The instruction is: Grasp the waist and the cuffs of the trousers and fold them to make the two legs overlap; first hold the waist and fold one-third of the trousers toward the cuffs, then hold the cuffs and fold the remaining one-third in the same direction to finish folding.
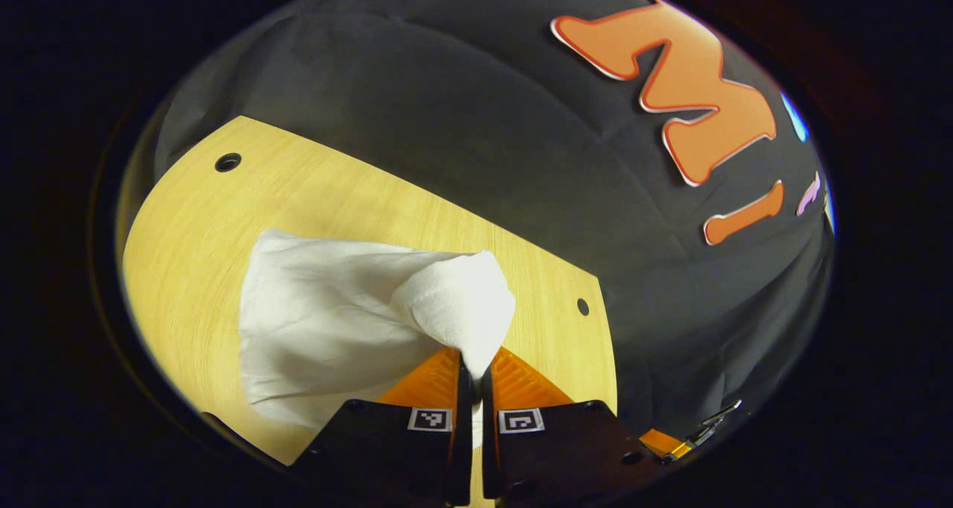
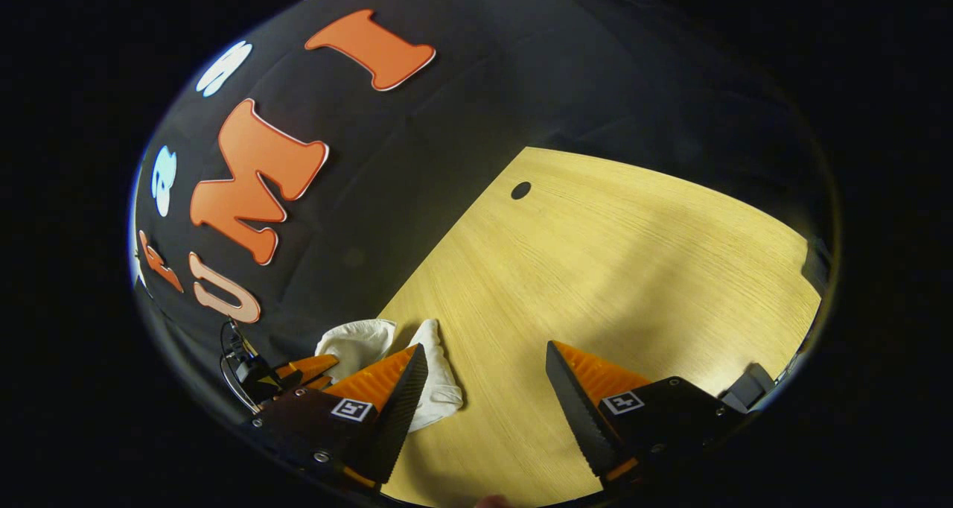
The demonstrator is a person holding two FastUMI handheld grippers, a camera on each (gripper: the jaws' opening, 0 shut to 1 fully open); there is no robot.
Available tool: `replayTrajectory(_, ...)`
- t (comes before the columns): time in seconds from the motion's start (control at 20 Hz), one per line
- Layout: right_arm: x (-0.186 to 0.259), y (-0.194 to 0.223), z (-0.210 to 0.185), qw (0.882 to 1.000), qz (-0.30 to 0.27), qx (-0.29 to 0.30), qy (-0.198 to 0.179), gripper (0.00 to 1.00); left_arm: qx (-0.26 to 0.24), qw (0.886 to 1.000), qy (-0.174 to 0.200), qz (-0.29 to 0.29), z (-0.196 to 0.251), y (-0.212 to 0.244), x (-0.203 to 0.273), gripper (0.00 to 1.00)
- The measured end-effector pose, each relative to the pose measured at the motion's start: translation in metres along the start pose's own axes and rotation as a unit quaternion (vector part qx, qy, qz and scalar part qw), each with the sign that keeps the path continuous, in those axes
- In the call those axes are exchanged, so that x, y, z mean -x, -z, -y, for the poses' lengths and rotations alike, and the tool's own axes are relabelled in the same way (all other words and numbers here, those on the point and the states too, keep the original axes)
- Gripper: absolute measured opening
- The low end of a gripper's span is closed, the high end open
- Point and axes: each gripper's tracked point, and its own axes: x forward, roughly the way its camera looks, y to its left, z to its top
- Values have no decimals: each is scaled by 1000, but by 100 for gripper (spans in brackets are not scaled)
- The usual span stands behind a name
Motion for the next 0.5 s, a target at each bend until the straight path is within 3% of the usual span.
replayTrajectory(0.3,0,3,2,1000,-8,16,-4,96,-89,994,-1,-69,17,80,-22,11)
replayTrajectory(0.35,0,5,-1,1000,-11,23,-5,96,-104,991,7,-81,21,93,-20,22)
replayTrajectory(0.4,-1,7,-6,999,-13,32,-9,96,-119,989,10,-88,26,103,-21,12)
replayTrajectory(0.5,-2,11,-15,998,-19,51,-17,96,-145,985,12,-91,35,118,-22,36)
